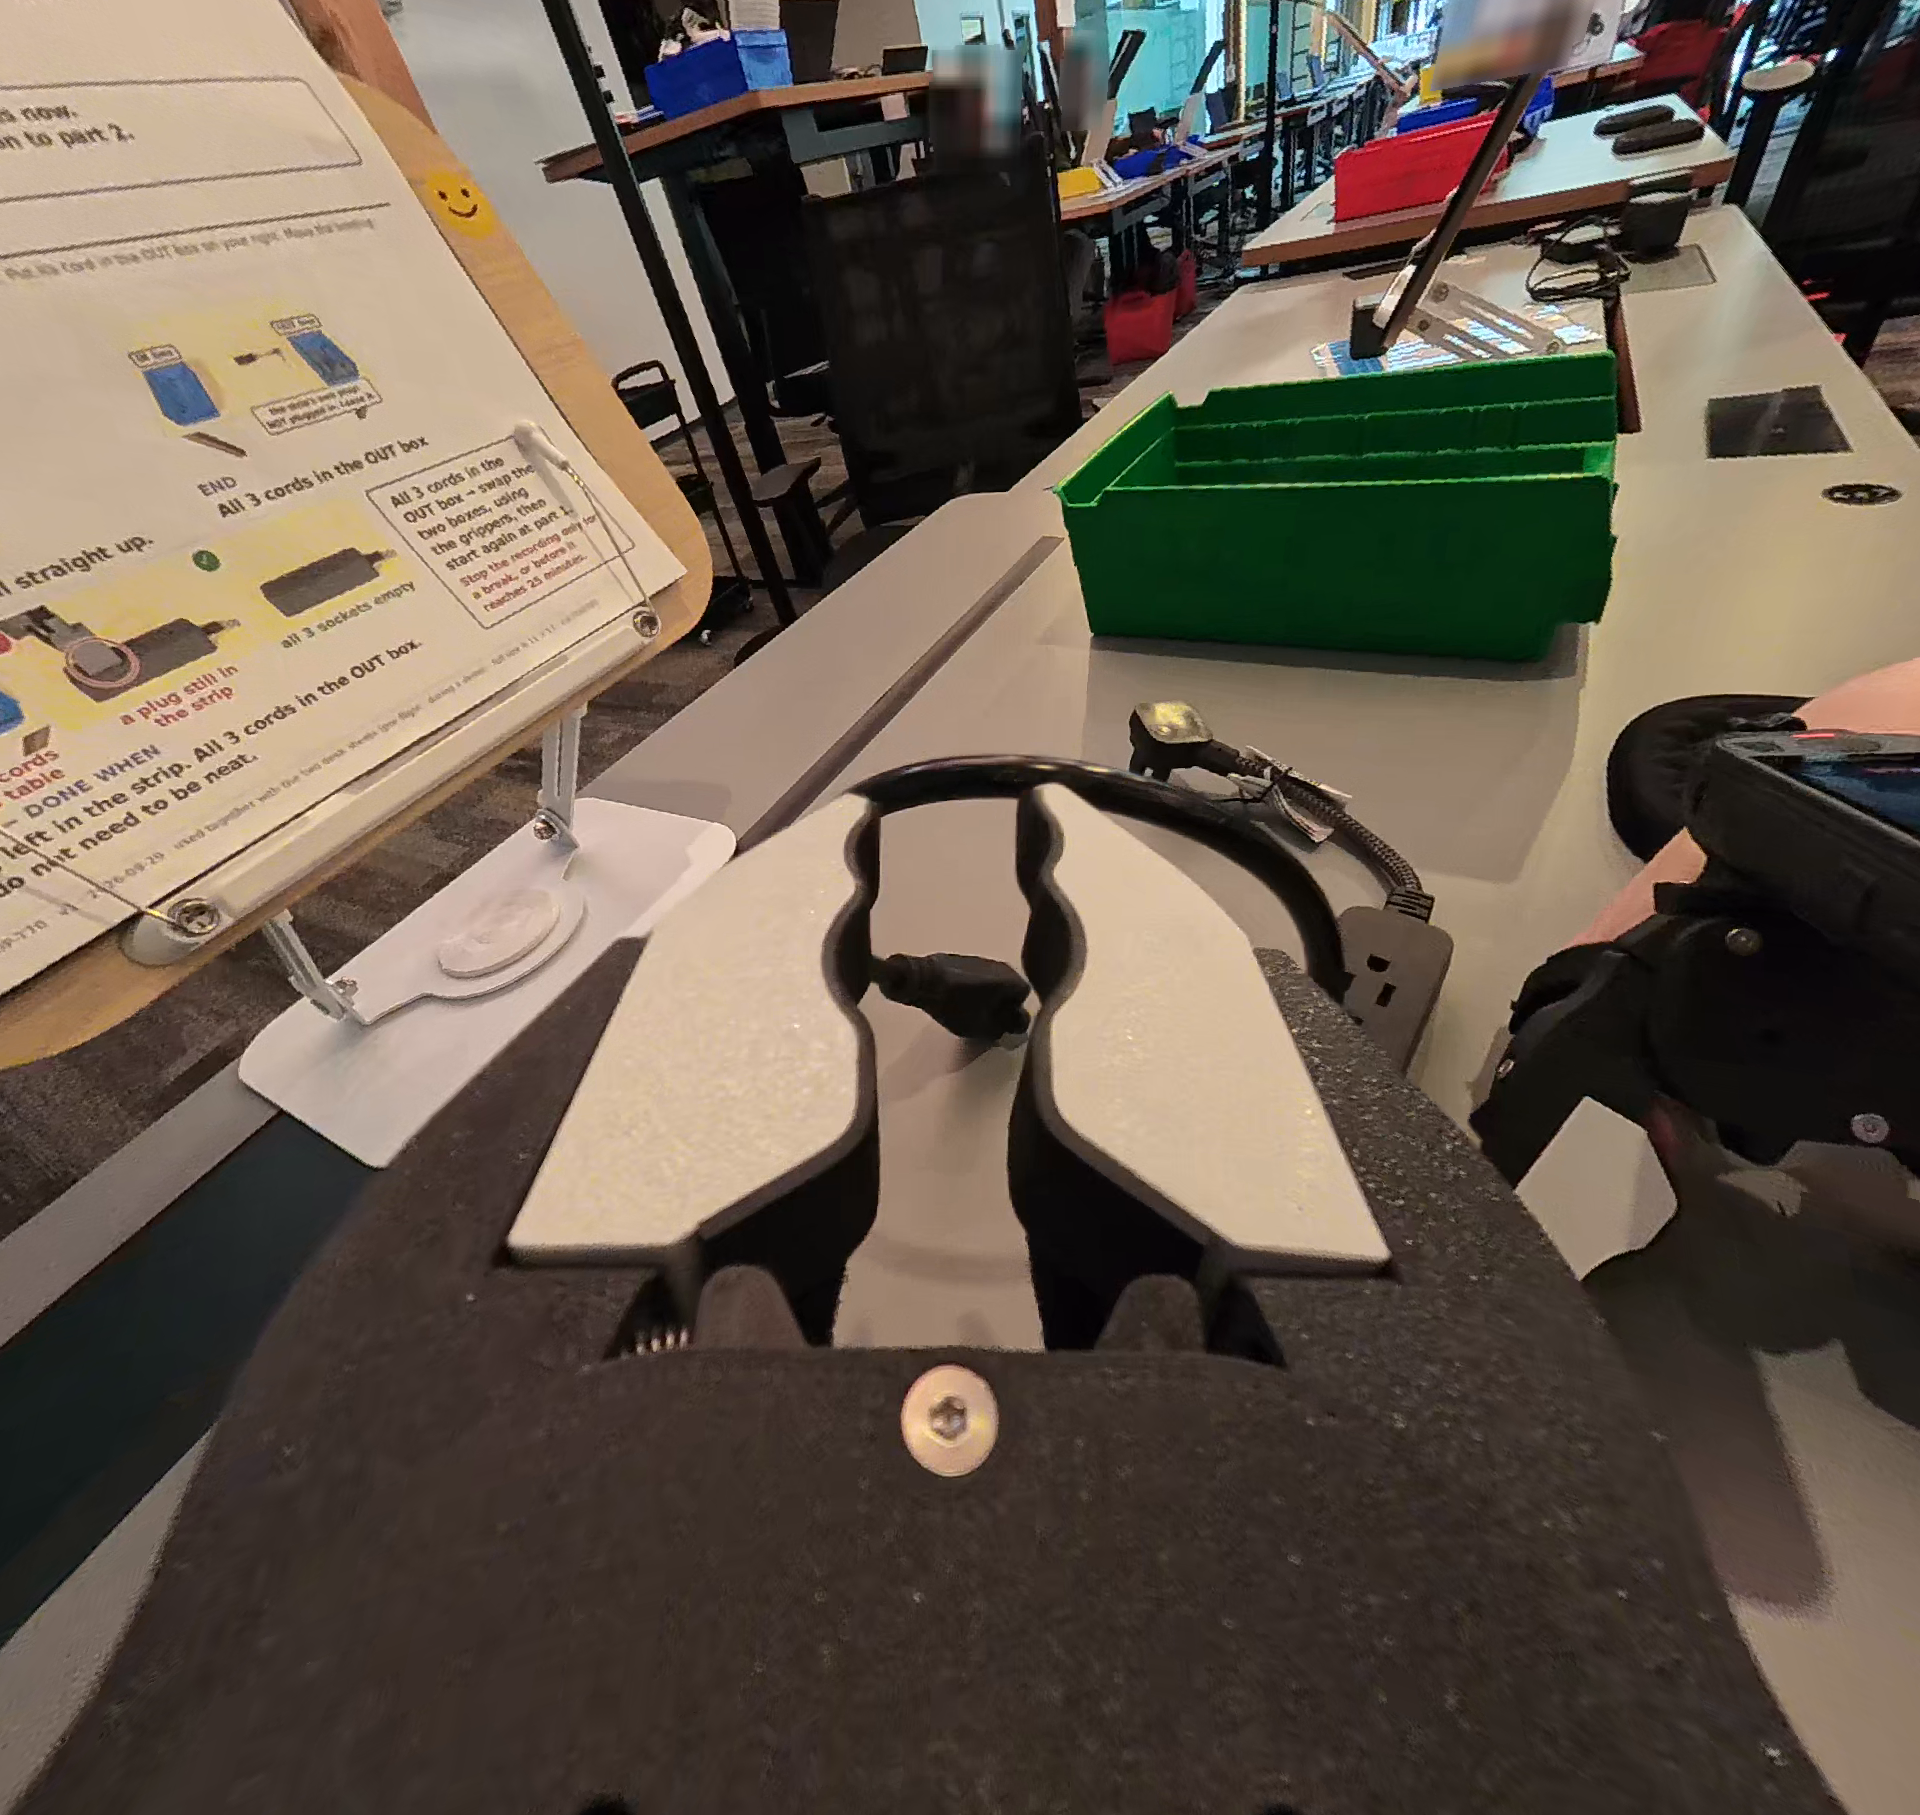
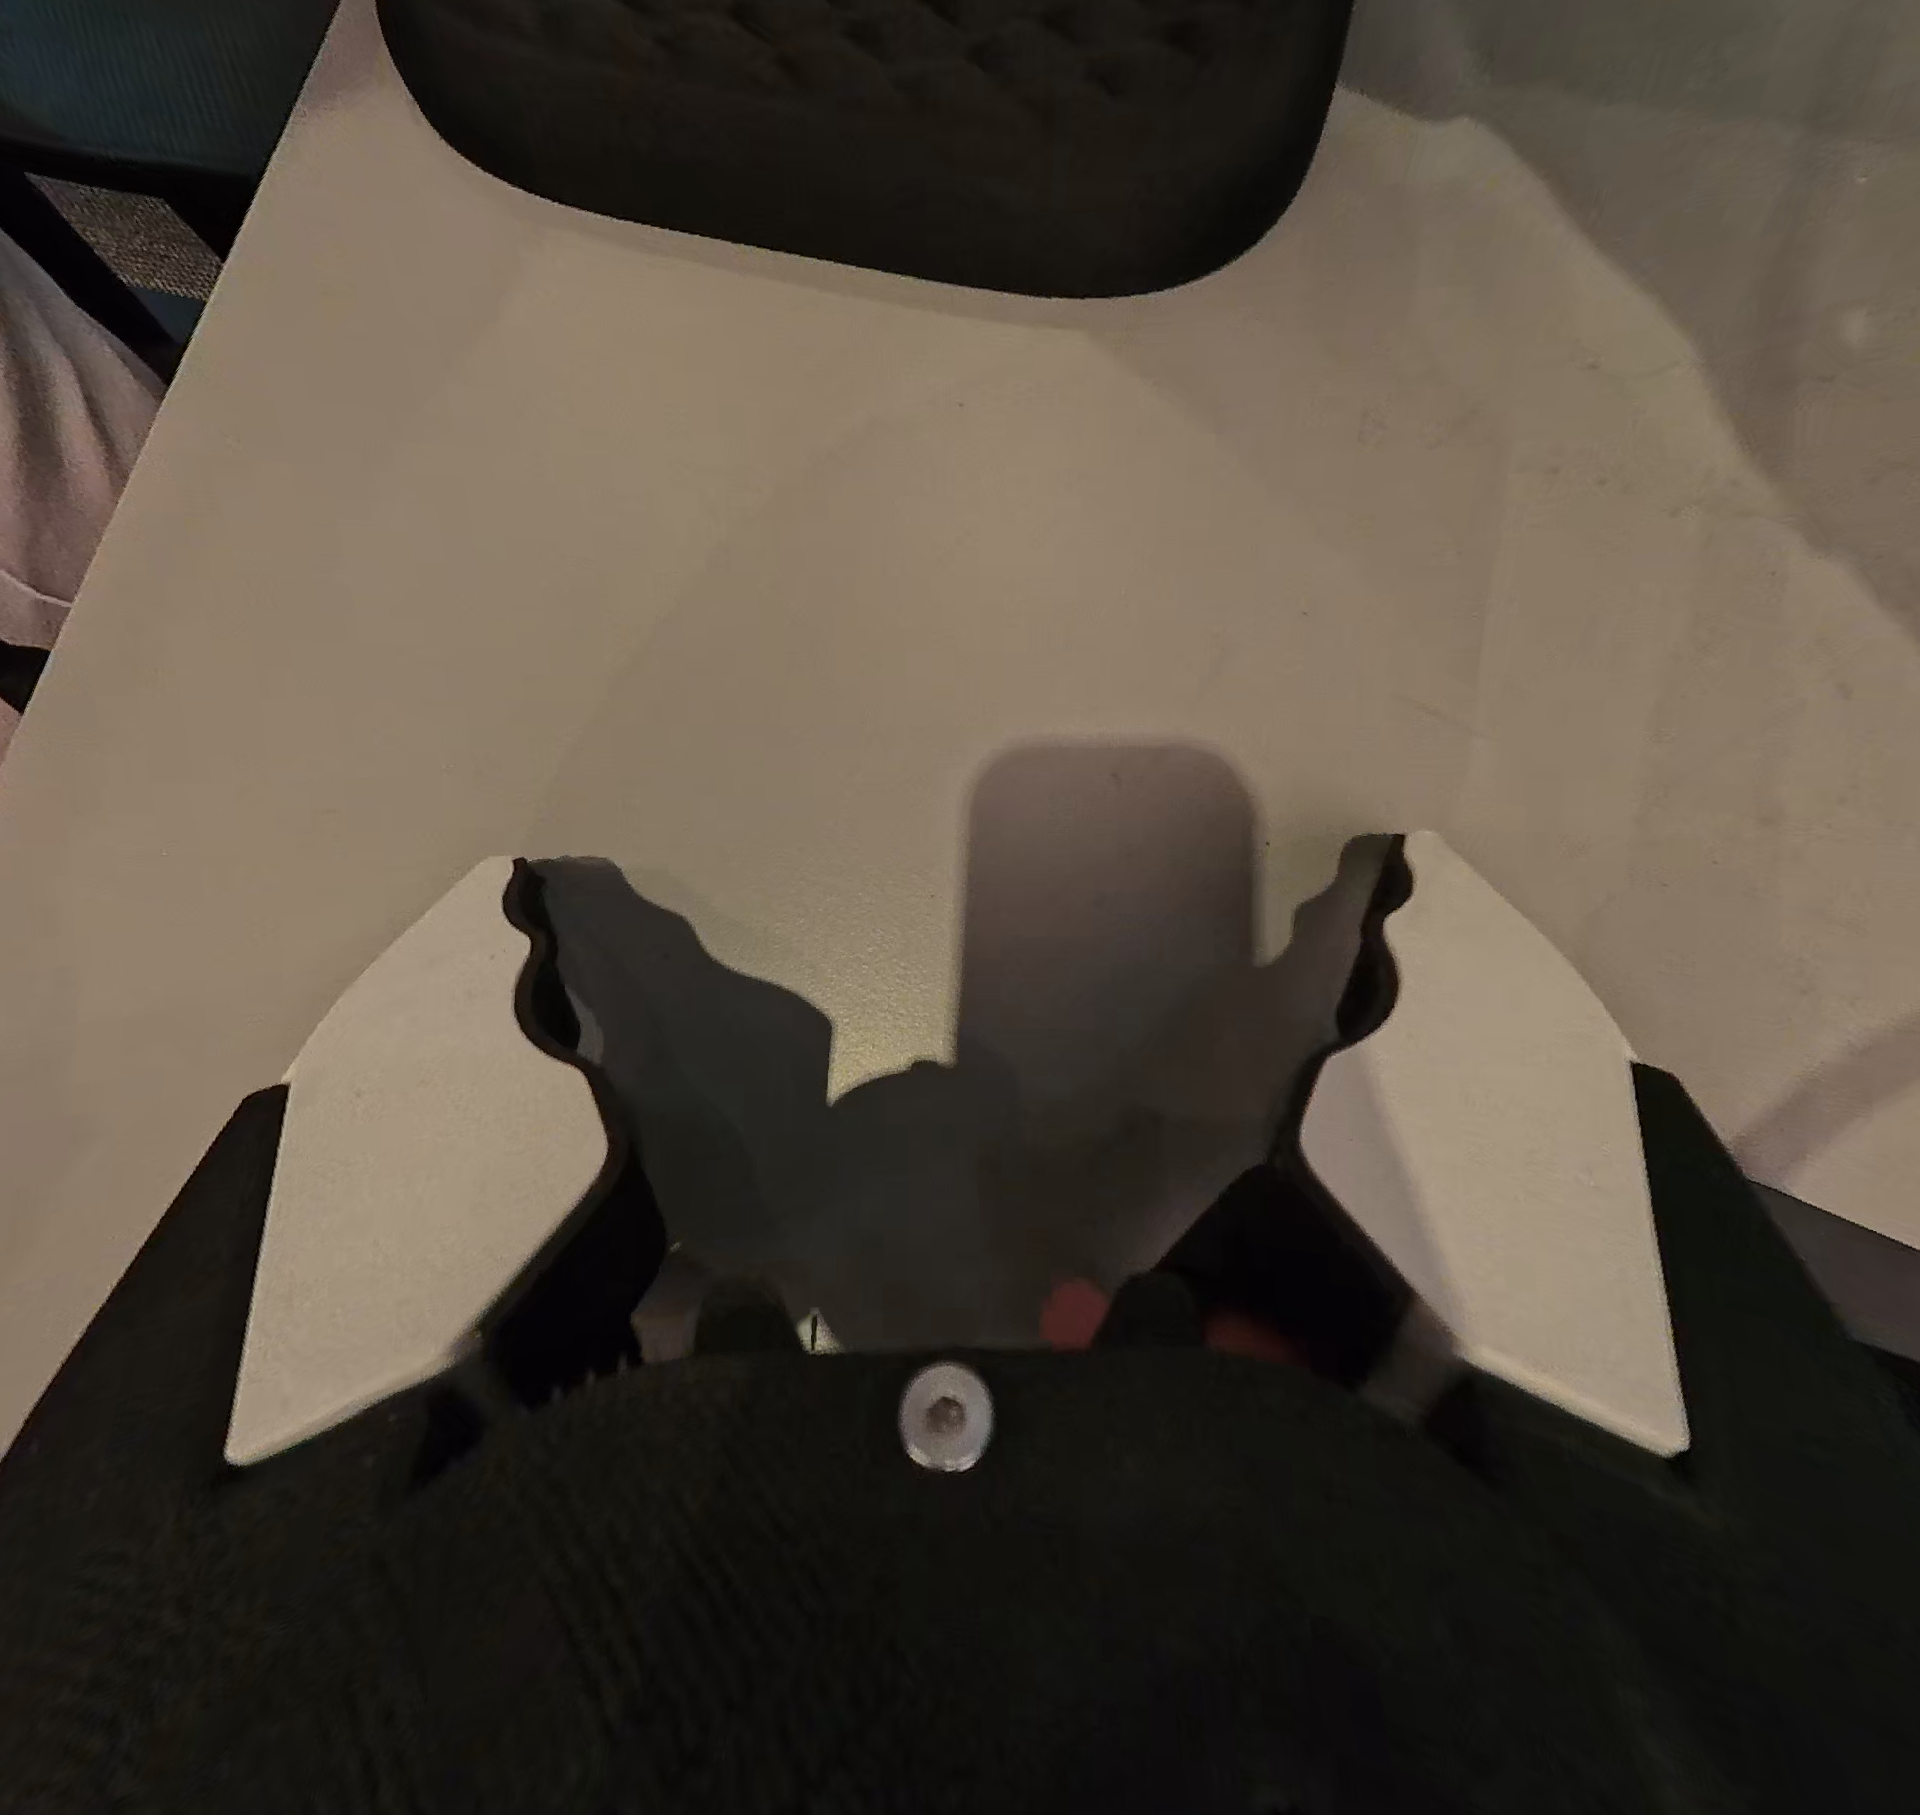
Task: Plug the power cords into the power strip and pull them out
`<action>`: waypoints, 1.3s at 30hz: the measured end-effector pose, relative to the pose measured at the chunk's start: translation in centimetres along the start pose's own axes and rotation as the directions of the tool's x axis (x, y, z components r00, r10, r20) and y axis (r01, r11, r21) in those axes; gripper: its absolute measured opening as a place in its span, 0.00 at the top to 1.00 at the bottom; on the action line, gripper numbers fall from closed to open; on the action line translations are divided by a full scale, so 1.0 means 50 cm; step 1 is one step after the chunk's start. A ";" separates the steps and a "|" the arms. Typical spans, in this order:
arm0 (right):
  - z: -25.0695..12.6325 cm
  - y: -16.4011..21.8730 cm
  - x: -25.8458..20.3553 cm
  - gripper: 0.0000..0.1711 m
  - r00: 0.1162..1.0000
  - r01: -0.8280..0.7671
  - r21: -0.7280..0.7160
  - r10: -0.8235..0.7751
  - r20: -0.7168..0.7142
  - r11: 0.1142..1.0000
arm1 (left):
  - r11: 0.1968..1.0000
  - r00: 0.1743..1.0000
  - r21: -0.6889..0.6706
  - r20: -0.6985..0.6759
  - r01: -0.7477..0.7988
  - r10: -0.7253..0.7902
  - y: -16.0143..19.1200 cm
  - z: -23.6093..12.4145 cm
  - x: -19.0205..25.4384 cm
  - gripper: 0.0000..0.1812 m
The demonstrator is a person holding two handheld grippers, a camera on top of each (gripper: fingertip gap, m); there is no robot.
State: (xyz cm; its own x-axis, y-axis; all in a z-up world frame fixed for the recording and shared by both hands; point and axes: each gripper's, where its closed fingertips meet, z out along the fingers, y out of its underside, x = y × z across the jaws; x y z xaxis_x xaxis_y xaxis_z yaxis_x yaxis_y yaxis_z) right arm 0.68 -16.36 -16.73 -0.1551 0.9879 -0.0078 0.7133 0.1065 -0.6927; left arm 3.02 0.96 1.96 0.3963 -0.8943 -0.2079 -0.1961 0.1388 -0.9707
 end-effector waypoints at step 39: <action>0.006 -0.040 0.041 0.60 0.984 -0.123 0.058 0.129 -0.126 0.991 | 0.999 0.997 -0.026 -0.076 0.028 -0.030 0.021 0.016 0.018 0.87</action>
State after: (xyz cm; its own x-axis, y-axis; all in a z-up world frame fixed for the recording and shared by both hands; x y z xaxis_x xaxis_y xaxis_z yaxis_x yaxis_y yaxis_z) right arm -1.27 -14.59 -15.57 0.0254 0.9997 -0.0065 0.6862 -0.0222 -0.7271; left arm 3.89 0.63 0.64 0.3329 -0.9277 -0.1692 -0.2082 0.1026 -0.9727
